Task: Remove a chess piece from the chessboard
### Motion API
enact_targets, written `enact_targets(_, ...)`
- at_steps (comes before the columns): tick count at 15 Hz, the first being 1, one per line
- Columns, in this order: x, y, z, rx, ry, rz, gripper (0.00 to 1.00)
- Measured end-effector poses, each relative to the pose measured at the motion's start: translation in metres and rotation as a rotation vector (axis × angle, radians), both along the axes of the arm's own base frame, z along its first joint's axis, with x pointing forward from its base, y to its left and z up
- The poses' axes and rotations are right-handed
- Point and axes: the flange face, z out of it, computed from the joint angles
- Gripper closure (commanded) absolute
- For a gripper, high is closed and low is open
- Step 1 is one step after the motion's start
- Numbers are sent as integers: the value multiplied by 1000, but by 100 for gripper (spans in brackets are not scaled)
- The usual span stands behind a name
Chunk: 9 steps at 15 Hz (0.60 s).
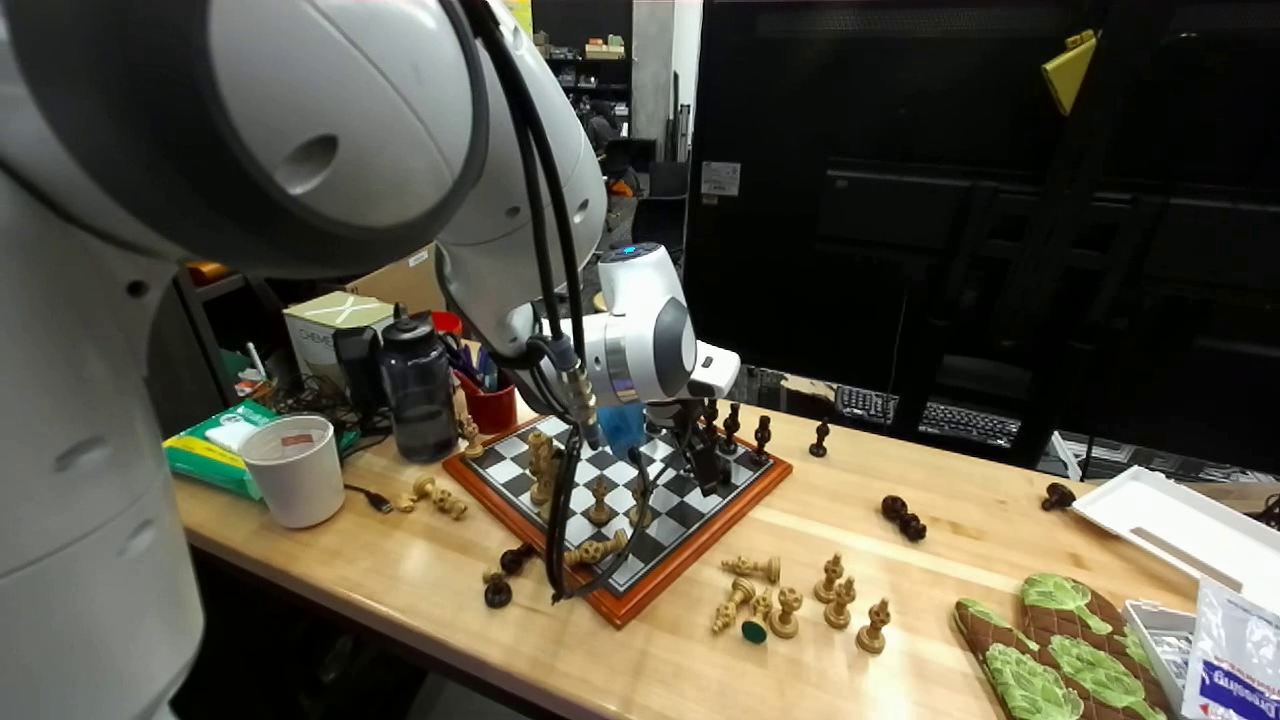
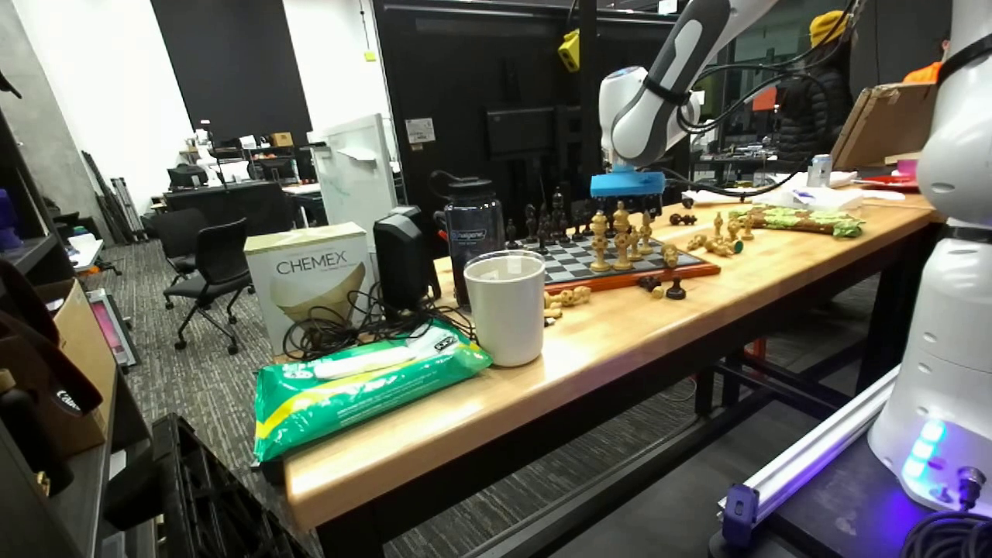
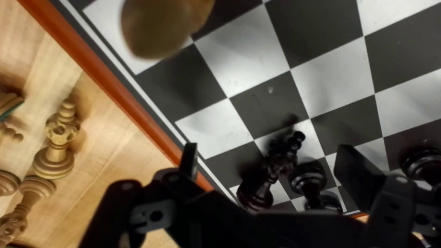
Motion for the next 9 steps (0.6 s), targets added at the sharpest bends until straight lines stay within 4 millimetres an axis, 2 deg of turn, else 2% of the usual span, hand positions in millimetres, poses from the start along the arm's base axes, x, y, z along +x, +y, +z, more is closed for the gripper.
enact_targets(9,5,-7,-3,-29,5,8,0)
